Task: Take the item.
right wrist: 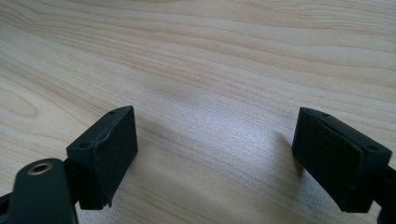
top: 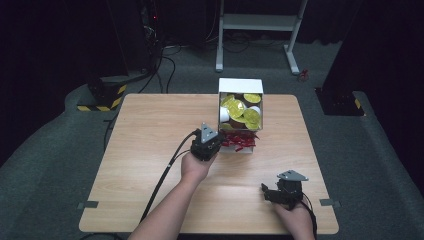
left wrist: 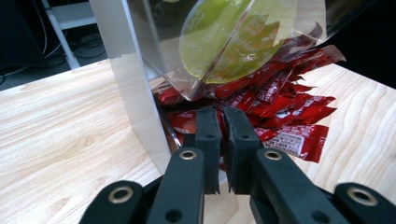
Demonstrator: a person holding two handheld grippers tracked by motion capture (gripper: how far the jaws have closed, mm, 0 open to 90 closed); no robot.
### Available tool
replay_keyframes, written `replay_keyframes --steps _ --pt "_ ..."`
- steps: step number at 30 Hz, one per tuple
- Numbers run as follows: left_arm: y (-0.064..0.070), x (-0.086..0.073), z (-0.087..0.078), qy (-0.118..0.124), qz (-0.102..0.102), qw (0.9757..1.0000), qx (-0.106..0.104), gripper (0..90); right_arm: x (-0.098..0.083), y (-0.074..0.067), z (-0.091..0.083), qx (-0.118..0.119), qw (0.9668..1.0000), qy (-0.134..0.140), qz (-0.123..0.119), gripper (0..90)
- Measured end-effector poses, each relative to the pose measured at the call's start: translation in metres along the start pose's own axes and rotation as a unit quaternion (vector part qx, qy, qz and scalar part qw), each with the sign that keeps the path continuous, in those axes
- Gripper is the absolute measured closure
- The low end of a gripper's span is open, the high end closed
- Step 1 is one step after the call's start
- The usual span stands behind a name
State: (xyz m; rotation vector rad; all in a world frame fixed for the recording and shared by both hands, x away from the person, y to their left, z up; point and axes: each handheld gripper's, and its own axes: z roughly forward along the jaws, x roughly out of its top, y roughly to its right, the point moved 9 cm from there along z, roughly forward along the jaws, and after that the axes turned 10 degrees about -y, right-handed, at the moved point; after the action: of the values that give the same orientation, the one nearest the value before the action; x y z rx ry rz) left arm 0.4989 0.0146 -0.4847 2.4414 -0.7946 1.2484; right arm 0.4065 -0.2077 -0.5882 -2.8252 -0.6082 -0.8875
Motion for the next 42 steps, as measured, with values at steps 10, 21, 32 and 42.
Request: replay_keyframes --steps 10,21,32,42 --pt "0.001 -0.001 -0.007 0.01 -0.001 0.9999 -0.008 85.4 0.0 0.0 0.0 0.0 1.0 0.0 0.0 14.2" --pt "0.002 -0.003 -0.02 0.022 0.002 0.9997 -0.013 85.5 0.0 0.0 0.0 0.0 1.0 0.0 0.0 14.2" --pt "0.004 -0.011 -0.033 0.035 0.003 0.9992 -0.02 85.5 0.0 0.0 0.0 0.0 1.0 0.0 0.0 14.2" --pt "0.004 -0.019 -0.045 0.044 0.007 0.9987 -0.026 85.4 0.0 0.0 0.0 0.0 1.0 0.0 0.0 14.2"
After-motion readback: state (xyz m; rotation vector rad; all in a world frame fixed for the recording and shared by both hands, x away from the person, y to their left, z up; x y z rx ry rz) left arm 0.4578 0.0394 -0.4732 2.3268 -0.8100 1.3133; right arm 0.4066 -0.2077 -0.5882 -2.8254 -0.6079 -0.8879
